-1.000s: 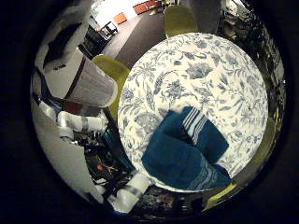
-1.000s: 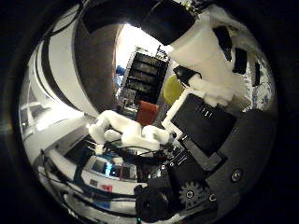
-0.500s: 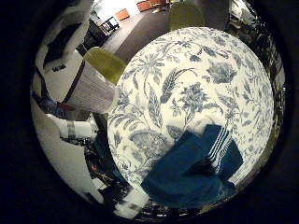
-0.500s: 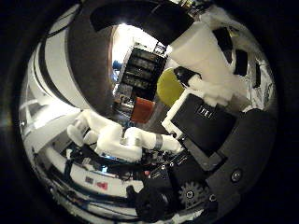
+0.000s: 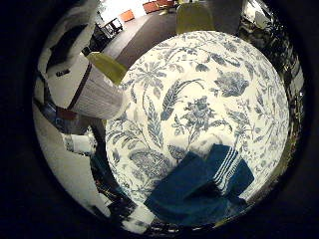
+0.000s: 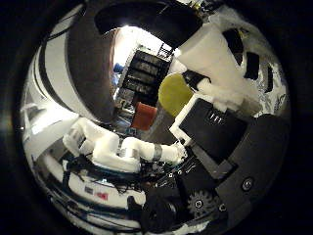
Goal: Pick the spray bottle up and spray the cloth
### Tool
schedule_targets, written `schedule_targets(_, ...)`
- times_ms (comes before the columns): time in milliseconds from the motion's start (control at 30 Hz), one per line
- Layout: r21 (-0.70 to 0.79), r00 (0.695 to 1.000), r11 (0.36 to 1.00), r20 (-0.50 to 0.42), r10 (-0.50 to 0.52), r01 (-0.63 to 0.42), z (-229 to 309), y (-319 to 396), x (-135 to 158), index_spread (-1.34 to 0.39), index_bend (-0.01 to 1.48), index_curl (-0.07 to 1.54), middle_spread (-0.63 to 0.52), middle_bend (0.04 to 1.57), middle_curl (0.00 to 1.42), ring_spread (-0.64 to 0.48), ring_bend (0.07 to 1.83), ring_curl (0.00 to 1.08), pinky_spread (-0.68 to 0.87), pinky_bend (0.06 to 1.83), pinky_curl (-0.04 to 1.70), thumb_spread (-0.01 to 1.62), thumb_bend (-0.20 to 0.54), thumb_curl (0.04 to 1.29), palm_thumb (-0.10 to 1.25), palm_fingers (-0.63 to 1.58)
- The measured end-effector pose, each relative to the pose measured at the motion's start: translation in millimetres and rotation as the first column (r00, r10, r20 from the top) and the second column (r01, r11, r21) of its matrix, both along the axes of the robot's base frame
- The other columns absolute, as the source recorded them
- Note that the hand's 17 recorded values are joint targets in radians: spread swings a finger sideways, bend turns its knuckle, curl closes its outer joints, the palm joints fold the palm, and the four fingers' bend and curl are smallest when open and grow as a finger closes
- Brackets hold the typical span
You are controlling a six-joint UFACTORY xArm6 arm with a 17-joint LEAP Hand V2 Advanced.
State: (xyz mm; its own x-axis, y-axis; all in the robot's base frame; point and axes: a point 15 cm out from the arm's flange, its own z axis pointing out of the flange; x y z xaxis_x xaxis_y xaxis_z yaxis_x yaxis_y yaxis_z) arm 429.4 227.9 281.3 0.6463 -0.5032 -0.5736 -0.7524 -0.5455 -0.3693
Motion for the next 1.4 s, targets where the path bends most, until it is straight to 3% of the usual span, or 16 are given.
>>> schedule_targets(300,-0.011,1.0,1.0,-0.006,-0.011,0.011,-2,-5,2,-0.19,1.18,0.74,-0.08,1.41,0.62,-0.23,1.33,0.82,-0.2,1.01,1.42,0.58,-0.025,0.89,1.05,1.14)
schedule_targets(433,-0.013,1.0,1.0,-0.017,-0.027,0.027,-7,-12,5,-0.2,1.11,0.73,-0.09,1.38,0.62,-0.22,1.31,0.8,-0.21,1.02,1.36,0.53,-0.042,0.87,1.0,1.11)
schedule_targets(700,-0.044,0.999,0.999,-0.043,-0.015,0.014,-21,-20,2,-0.28,0.69,0.71,-0.13,1.16,0.58,-0.24,1.19,0.69,-0.34,0.99,1.07,0.38,-0.041,0.82,0.93,0.93)
schedule_targets(800,-0.072,0.999,0.997,-0.045,-0.003,0.0,-27,-25,1,-0.34,0.41,0.65,-0.16,1.07,0.58,-0.28,1.16,0.66,-0.43,1.03,0.98,0.42,-0.035,0.79,0.93,0.66)
schedule_targets(933,-0.078,0.999,0.997,-0.048,-0.001,-0.003,-29,-27,0,-0.4,0.28,0.61,-0.2,0.91,0.56,-0.3,1.13,0.64,-0.48,1.0,0.9,0.55,-0.031,0.75,0.94,0.49)
schedule_targets(1033,-0.078,0.999,0.997,-0.046,-0.009,0.006,-29,-31,2,-0.41,0.28,0.59,-0.2,0.83,0.56,-0.29,1.1,0.62,-0.41,0.87,0.86,0.7,-0.024,0.72,0.93,0.35)
schedule_targets(1133,-0.078,0.999,0.997,-0.045,-0.016,0.013,-28,-33,3,-0.38,0.3,0.57,-0.18,0.81,0.56,-0.24,0.95,0.58,-0.25,0.73,0.84,0.84,-0.025,0.69,0.92,0.19)
schedule_targets(1400,-0.078,0.998,0.996,-0.033,-0.046,0.044,-23,-48,9,-0.31,0.29,0.48,-0.07,0.57,0.46,-0.02,0.64,0.44,0.25,0.57,0.7,0.94,-0.02,0.64,0.89,0.1)
